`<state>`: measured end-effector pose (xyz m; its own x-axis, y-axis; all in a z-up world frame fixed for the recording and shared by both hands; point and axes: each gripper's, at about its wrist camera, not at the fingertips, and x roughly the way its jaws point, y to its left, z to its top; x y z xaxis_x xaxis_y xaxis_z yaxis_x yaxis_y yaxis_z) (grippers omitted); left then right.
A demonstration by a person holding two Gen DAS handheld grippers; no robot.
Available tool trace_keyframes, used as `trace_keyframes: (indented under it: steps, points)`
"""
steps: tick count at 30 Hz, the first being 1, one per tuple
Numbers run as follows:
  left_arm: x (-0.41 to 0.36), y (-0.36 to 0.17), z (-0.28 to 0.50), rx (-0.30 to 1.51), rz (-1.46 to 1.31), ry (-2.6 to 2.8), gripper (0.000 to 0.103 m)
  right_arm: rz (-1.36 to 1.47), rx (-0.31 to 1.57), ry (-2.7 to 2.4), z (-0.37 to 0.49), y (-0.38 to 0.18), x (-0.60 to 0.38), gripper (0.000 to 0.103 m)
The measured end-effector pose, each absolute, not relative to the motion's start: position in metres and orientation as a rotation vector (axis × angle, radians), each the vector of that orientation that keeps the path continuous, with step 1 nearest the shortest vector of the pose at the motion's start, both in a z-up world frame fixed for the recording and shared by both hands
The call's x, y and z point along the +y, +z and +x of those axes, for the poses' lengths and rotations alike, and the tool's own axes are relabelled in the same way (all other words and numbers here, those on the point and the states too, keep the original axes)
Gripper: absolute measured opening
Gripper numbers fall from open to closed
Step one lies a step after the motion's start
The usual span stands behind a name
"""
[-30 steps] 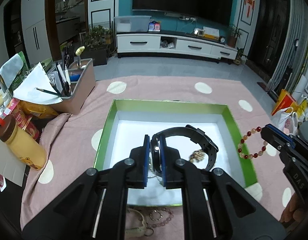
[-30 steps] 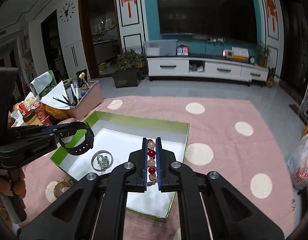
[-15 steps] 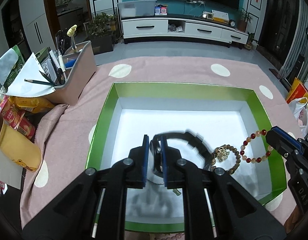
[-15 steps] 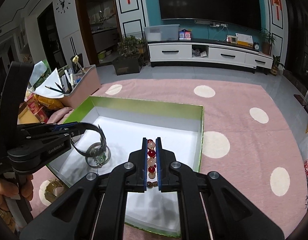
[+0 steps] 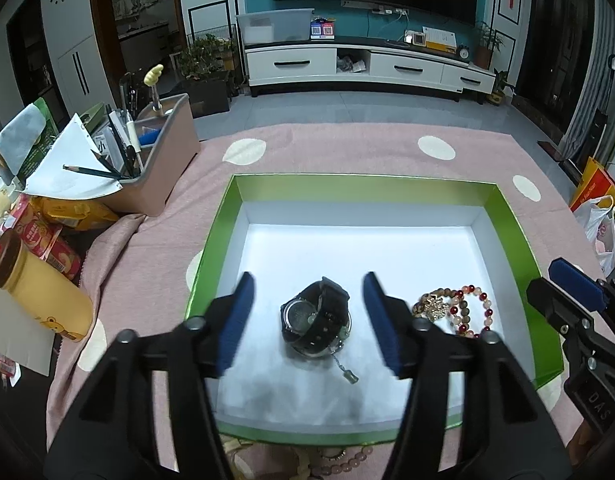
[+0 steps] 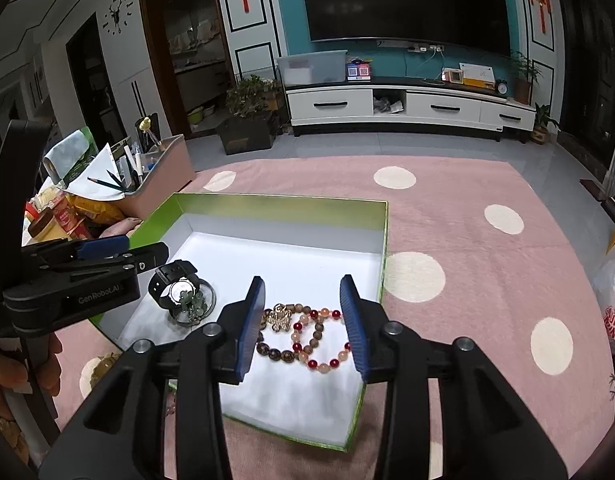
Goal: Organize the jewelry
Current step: 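Open the left tool to drop the watch in the box while the right tool releases the bracelet, then withdraw both open tools from the box toward the white watch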
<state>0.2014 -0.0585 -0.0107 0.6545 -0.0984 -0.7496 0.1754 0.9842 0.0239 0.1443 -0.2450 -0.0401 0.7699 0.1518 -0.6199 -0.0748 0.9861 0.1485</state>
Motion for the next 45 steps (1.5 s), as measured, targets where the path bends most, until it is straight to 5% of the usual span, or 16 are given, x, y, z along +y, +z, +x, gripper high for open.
trace_keyframes:
  steps: [7,11,26,45]
  points:
    - [-0.053,-0.001,0.182,0.841,0.077,-0.169,0.093,0.126,0.66,0.095,0.118,-0.032,-0.254,0.068]
    - [-0.044,0.006,0.168,0.844,0.062,-0.177,0.1,0.129,0.655,0.074,0.099,-0.03,-0.262,0.081]
    - [0.027,0.035,0.102,0.795,-0.042,-0.145,0.101,0.179,0.649,0.072,0.034,-0.017,-0.28,0.081]
    - [0.076,-0.03,0.065,0.954,-0.212,-0.064,0.101,0.143,0.709,0.166,0.008,-0.031,-0.242,0.081]
